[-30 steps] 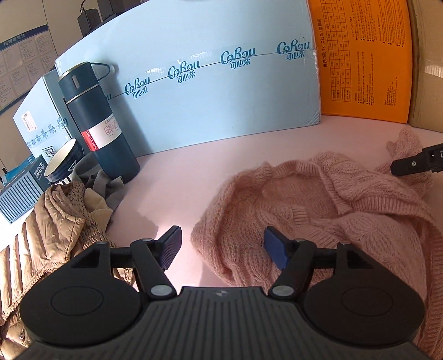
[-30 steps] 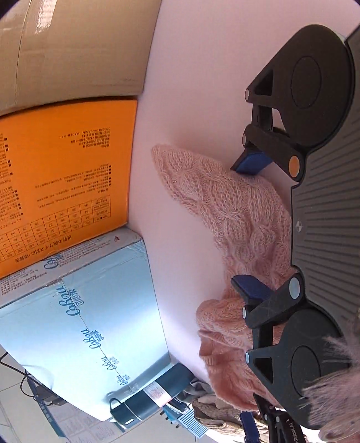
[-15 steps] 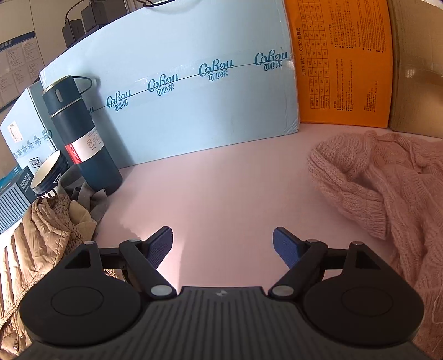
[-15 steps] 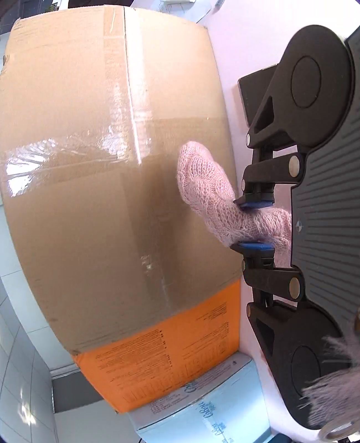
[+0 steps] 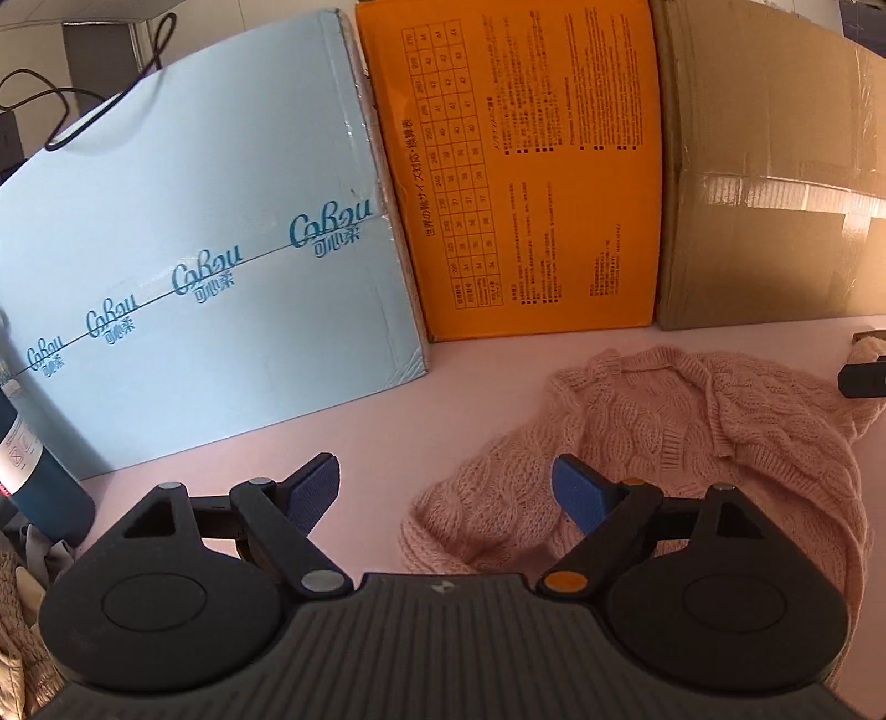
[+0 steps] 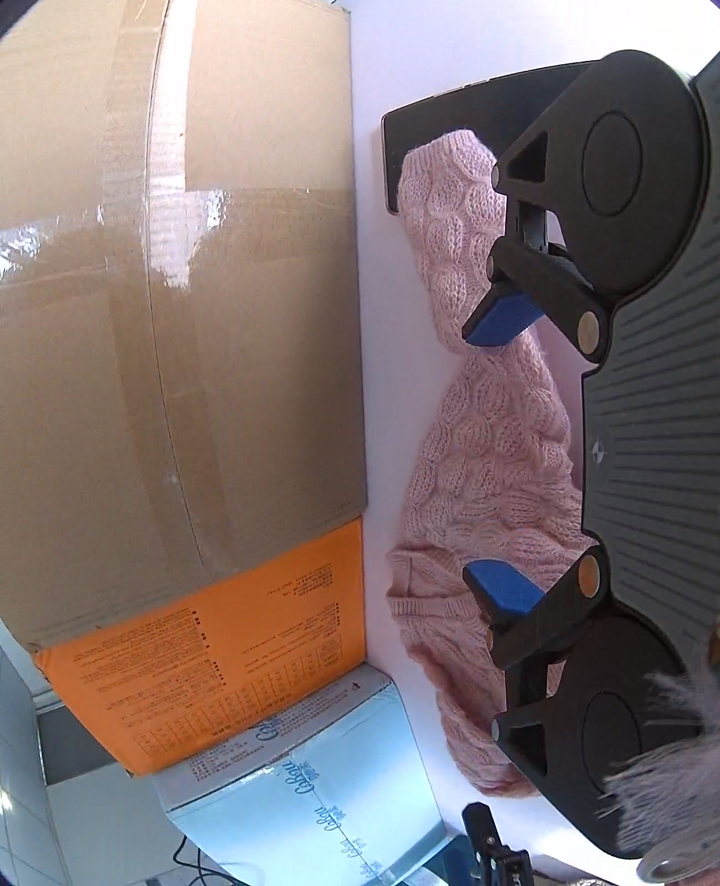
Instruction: Fold clothes
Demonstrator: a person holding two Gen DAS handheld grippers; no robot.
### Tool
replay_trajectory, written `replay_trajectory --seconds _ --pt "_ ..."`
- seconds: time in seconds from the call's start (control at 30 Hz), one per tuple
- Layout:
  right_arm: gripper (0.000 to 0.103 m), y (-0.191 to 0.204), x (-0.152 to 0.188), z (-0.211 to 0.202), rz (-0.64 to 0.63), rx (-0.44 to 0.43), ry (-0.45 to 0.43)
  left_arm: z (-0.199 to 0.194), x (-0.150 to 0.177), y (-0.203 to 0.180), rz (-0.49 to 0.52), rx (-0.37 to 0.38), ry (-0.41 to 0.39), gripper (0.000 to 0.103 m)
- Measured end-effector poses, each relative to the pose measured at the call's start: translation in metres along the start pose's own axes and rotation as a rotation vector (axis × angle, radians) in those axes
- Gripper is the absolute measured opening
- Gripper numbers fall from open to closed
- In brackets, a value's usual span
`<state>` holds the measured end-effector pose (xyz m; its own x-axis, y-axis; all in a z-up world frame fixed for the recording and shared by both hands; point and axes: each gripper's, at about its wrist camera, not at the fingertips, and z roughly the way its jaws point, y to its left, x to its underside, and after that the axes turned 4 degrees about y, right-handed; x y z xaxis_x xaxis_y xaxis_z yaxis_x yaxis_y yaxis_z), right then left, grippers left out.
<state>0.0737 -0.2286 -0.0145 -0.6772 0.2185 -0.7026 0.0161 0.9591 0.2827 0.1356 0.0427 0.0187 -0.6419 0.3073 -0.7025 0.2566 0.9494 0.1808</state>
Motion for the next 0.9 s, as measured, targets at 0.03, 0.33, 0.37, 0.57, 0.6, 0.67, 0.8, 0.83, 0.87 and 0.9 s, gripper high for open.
replay_trajectory --seconds 0.03,0.33,0.37,0.57,0.6,0.67,0.8,0.83,0.87,0.9 --pt "0.088 0.002 -0.003 0.005 -0.012 -0.007 0.013 0.008 -0.001 -0.005 0.018 0.016 0.020 0.083" --pt "0.103 0.015 -0.003 0.058 -0.167 0.146 0.215 0.053 0.007 -0.034 0.113 0.059 0.132 0.074" --pt "0.103 0.020 0.000 0.064 -0.206 0.174 0.222 0.053 0.008 -0.034 0.112 0.071 0.129 0.055" --pt "0.048 0.053 0.008 0.063 -0.263 -0.031 0.149 0.026 0.012 -0.032 0.092 0.093 0.037 0.013" --pt "0.024 0.054 0.006 0.061 -0.231 -0.070 0.151 0.016 0.013 -0.030 0.085 0.085 0.006 0.013" --pt "0.025 0.055 0.005 0.049 -0.183 -0.115 0.114 -0.009 0.015 -0.028 0.074 0.073 -0.068 0.012" --pt "0.024 0.060 0.003 -0.004 -0.166 -0.157 -0.015 -0.068 0.024 -0.025 0.055 0.047 -0.224 0.012" --pt "0.024 0.061 0.003 -0.020 -0.160 -0.166 -0.050 -0.087 0.029 -0.025 0.045 0.045 -0.267 0.012" --pt "0.024 0.062 0.003 -0.037 -0.156 -0.173 -0.084 -0.100 0.032 -0.025 0.037 0.046 -0.293 0.012" --pt "0.024 0.061 0.005 -0.055 -0.144 -0.191 -0.118 -0.117 0.037 -0.025 0.027 0.048 -0.328 0.012"
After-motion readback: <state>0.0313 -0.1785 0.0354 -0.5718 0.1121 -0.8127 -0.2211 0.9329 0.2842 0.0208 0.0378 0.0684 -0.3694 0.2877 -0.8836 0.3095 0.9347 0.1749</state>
